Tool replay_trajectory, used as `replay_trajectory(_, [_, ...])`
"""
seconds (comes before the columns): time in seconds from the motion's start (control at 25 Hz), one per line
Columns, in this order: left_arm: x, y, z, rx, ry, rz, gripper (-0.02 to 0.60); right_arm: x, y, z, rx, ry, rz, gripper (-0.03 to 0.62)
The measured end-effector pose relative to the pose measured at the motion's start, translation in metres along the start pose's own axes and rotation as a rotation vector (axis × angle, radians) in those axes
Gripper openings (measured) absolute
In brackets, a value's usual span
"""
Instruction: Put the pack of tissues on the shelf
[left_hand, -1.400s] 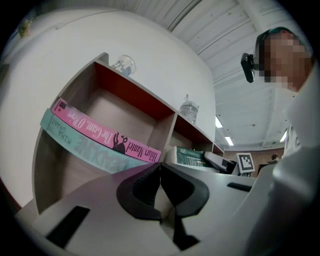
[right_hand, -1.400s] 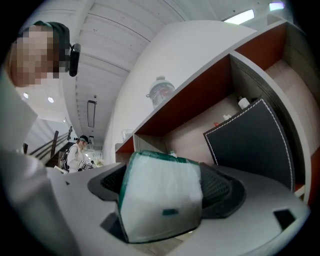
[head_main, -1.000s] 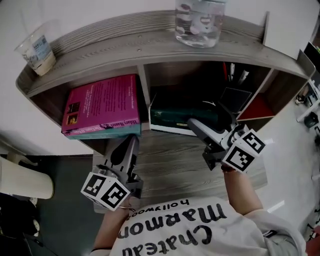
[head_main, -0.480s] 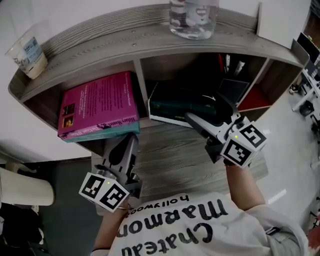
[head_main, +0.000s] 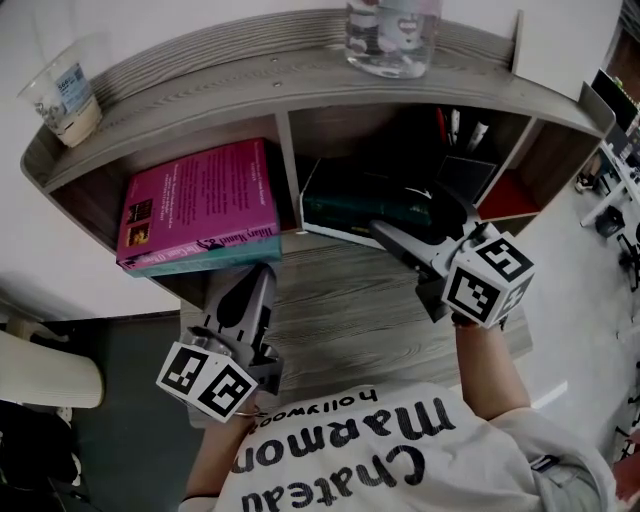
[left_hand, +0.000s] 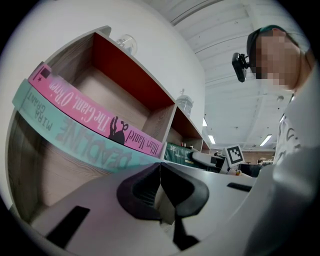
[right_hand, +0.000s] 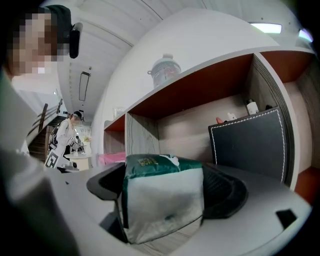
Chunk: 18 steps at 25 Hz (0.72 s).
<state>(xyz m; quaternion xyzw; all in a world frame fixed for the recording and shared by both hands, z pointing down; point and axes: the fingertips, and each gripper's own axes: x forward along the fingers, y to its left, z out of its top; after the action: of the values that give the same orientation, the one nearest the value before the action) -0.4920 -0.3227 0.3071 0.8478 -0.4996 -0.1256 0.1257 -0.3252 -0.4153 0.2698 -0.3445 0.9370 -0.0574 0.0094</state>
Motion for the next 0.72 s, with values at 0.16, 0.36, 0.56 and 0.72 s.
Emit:
replay_trajectory(0.16, [-0.0024, -0.0014, -0.0002, 0.000, -0.003, -0.002, 0.017, -0.0008, -0.0012, -0.0018, 0.014, 0.031, -0.045, 0.483])
replay_trajectory(0.36, [-0.0049, -0.0029, -0.0015, -0.004, -0.002, -0.005, 0.017, -0.0029, -0.0059, -0.0020, 0.005, 0.053, -0.129, 0.489])
replay_trajectory(0.56, [-0.0073, -0.0015, -0.0012, -0.007, -0.005, -0.006, 0.017, -0.0054, -0.0085, 0.0006, -0.033, 0.048, -0.218, 0.476])
replay_trajectory(0.72, [-0.0093, -0.0002, -0.0010, -0.010, -0.006, -0.007, 0.017, -0.0067, -0.0077, 0.0002, -0.030, 0.042, -0.247, 0.464])
